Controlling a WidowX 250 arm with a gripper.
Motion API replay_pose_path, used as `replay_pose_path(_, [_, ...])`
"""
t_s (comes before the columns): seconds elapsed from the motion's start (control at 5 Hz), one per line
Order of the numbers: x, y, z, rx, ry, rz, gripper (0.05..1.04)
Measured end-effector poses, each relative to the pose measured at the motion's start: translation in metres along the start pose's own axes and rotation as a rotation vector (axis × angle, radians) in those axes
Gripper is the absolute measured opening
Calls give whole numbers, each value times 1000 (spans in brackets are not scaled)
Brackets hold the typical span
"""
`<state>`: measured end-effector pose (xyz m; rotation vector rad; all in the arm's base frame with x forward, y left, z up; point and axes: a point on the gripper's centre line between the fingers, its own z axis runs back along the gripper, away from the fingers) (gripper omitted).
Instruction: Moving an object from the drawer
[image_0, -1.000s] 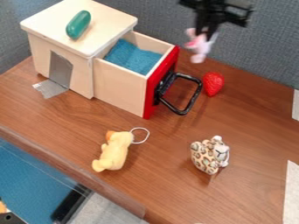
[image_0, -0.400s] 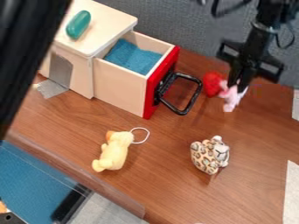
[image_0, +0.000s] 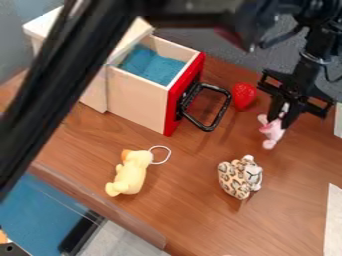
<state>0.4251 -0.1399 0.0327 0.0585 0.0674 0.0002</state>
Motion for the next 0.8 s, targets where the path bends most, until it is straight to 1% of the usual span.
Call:
replay_pose_path(0.2, [-4, 5, -13, 47, 4, 75, 635])
replay_pose_path(0.4, [-12, 3, 4, 67, -54, 111, 918])
replay_pose_path(0.6, [-25, 3, 37, -11, -155, 139, 1007])
replay_pose_path(0.8, [-34, 7, 50, -34, -199, 138, 1002])
